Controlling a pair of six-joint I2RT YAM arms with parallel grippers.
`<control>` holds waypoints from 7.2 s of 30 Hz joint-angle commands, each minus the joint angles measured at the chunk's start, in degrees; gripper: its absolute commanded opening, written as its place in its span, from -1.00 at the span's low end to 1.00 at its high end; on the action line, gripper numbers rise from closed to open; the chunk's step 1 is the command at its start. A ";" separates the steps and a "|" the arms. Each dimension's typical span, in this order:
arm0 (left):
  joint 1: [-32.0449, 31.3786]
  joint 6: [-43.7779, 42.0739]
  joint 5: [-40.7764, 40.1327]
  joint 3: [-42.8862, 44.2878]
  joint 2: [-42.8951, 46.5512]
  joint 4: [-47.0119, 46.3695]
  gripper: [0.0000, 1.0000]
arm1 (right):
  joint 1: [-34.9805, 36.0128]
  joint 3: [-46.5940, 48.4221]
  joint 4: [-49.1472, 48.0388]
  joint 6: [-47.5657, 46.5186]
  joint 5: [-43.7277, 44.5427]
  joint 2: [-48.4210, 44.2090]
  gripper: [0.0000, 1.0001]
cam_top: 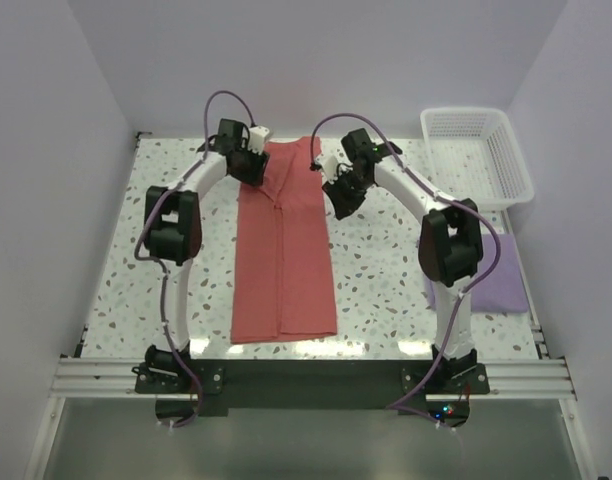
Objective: Fold and stack the t-shirts
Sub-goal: Fold the tshirt
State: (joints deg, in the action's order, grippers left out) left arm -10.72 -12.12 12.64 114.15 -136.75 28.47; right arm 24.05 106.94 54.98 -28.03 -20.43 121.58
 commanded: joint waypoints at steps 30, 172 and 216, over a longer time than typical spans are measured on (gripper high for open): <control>2.37 -80.76 32.62 -83.22 95.63 39.02 0.55 | 35.27 -65.97 -25.35 -21.45 2.14 -48.90 0.11; 2.73 -47.29 25.32 -48.47 44.09 -1.14 -0.02 | 1.43 -14.90 -13.51 -49.65 -12.27 -9.78 -0.03; -2.64 -50.99 17.84 -64.32 42.61 -5.53 -1.00 | 6.01 -32.32 -23.52 -45.55 -0.84 -8.02 -1.00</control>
State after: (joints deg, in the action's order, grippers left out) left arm -15.03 -62.72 29.21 48.47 -93.71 19.66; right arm 29.95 76.90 32.91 -76.05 -23.88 113.54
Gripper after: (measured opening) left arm 0.099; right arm 0.052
